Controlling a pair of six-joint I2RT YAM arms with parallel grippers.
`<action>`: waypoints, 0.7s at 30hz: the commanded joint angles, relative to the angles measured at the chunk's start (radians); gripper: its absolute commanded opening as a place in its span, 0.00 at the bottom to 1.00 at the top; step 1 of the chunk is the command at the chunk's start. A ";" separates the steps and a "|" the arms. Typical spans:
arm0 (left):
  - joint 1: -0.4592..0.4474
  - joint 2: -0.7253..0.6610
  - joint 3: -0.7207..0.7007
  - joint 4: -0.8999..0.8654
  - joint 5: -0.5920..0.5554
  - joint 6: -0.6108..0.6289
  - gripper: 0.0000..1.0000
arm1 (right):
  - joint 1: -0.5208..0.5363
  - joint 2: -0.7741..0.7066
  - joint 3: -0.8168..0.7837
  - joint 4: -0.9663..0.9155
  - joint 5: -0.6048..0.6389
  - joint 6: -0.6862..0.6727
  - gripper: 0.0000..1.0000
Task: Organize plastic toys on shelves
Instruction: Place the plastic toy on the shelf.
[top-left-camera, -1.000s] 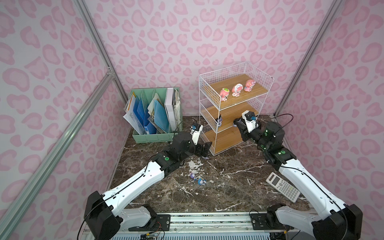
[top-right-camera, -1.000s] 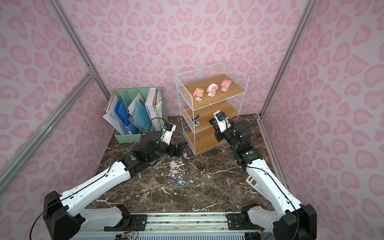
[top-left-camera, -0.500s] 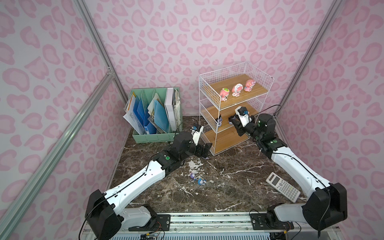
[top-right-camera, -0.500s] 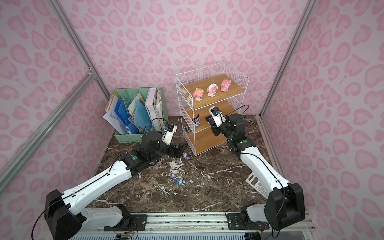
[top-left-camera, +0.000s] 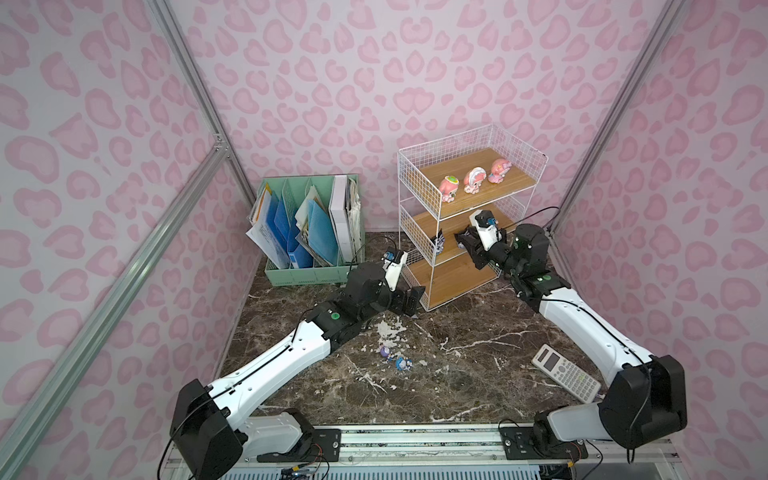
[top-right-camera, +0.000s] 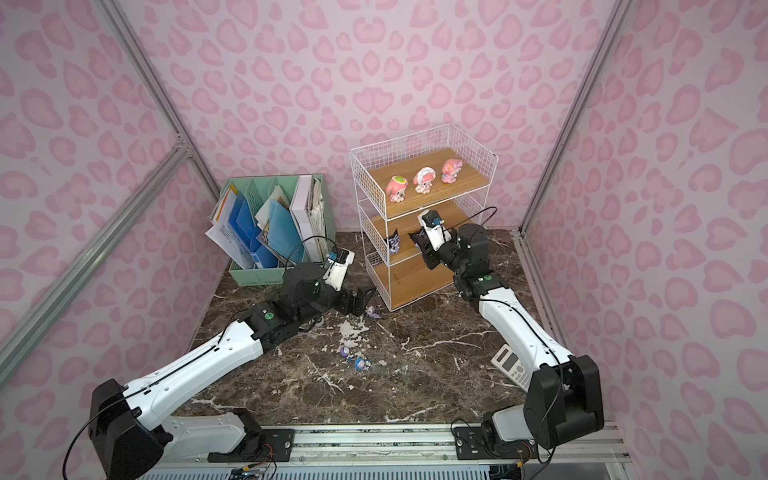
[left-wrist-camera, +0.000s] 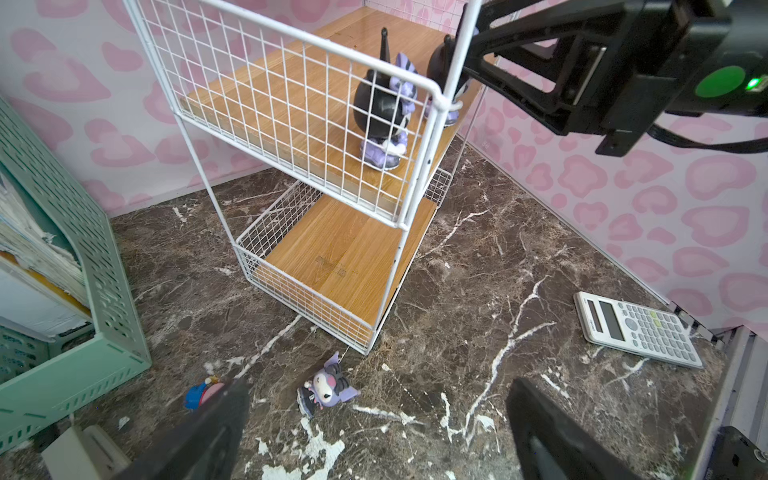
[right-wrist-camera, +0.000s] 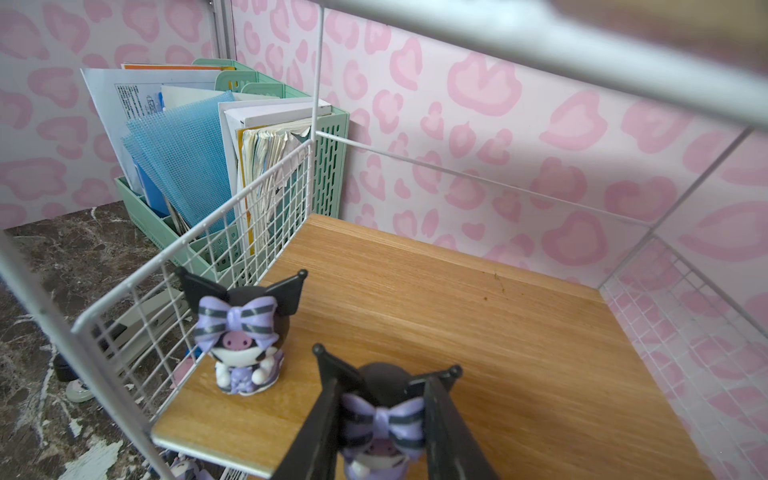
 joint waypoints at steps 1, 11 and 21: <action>0.002 0.002 0.006 0.020 0.001 0.009 0.99 | -0.008 -0.001 -0.013 0.081 -0.040 0.067 0.34; 0.002 -0.009 0.002 0.018 0.000 0.010 0.99 | -0.012 0.033 -0.009 0.125 -0.076 0.127 0.34; 0.001 -0.015 -0.004 0.017 -0.001 0.010 0.99 | -0.007 0.065 0.026 0.111 -0.083 0.102 0.34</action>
